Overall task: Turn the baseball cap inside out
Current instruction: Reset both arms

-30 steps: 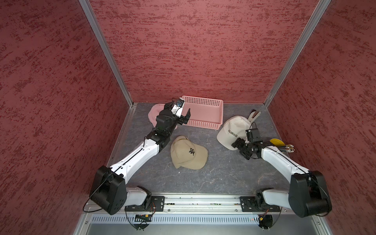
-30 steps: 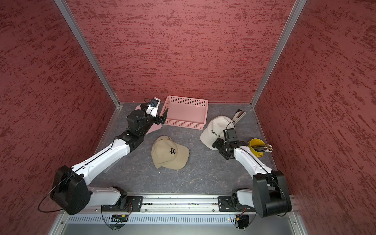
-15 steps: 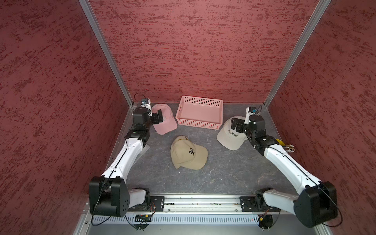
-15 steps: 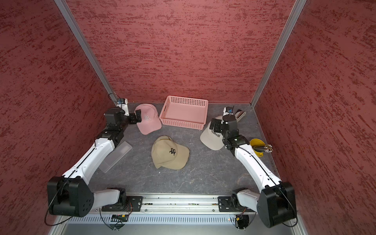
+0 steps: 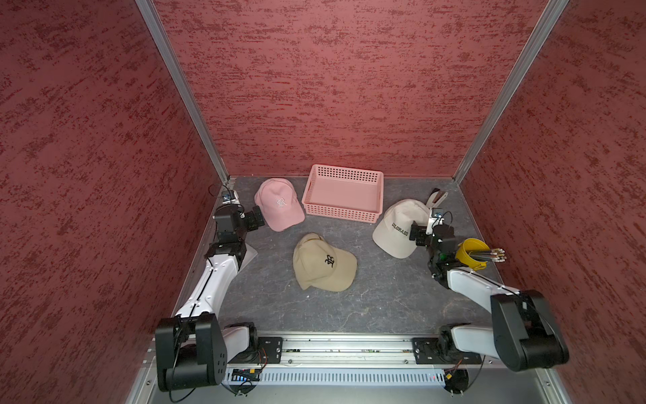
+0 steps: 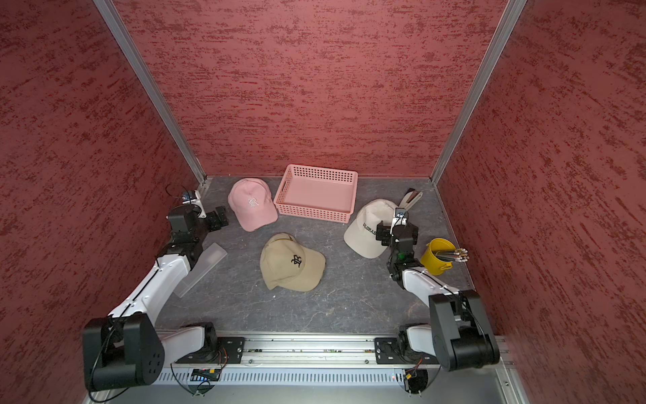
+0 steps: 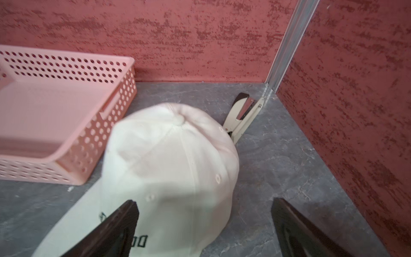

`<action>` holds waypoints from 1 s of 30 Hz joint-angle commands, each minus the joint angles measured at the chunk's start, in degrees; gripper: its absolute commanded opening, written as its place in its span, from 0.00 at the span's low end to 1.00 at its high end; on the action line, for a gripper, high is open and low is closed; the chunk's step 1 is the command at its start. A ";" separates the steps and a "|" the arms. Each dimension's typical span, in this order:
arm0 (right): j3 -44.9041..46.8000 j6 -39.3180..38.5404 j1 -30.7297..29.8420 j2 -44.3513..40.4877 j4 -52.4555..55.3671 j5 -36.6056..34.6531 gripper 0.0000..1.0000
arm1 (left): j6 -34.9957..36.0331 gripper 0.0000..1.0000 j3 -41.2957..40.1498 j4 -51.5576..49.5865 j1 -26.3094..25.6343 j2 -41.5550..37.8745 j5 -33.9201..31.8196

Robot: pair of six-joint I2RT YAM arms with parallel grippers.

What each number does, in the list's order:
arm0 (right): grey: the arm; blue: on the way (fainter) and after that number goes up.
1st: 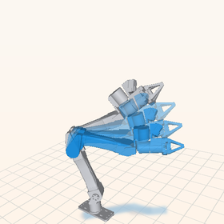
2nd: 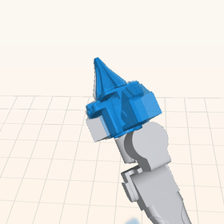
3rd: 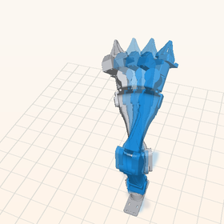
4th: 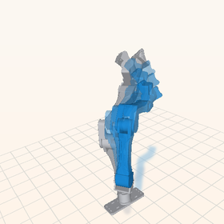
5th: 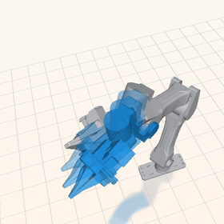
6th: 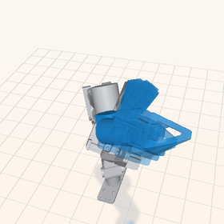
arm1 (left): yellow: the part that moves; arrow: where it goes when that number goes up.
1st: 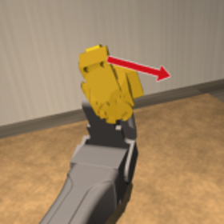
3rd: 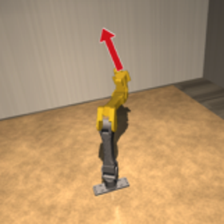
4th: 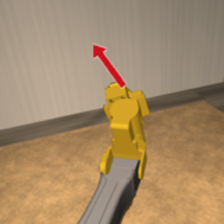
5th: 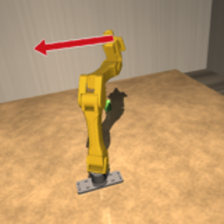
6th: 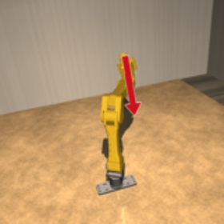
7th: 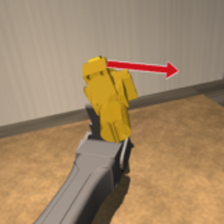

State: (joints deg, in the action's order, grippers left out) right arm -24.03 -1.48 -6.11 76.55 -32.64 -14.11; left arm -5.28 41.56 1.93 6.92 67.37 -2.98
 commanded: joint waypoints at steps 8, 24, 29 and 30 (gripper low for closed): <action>13.37 -2.78 0.83 14.34 -44.30 8.11 0.98 | 3.07 1.00 -9.49 16.79 0.73 -0.19 6.85; 12.69 -2.61 0.90 14.35 -42.71 8.02 0.98 | 7.50 1.00 -23.05 50.66 -6.05 15.28 6.91; 12.11 -2.70 0.89 14.09 -41.40 8.12 0.99 | 8.49 1.00 -24.65 58.00 -6.59 20.45 6.88; 11.92 -2.69 0.89 14.06 -40.96 8.11 0.99 | 8.39 1.00 -23.76 55.13 -6.48 19.67 7.56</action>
State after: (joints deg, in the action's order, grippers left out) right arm -10.87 -3.55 -5.41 91.53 -74.26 -7.03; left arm 2.17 17.74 51.59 0.27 87.18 3.42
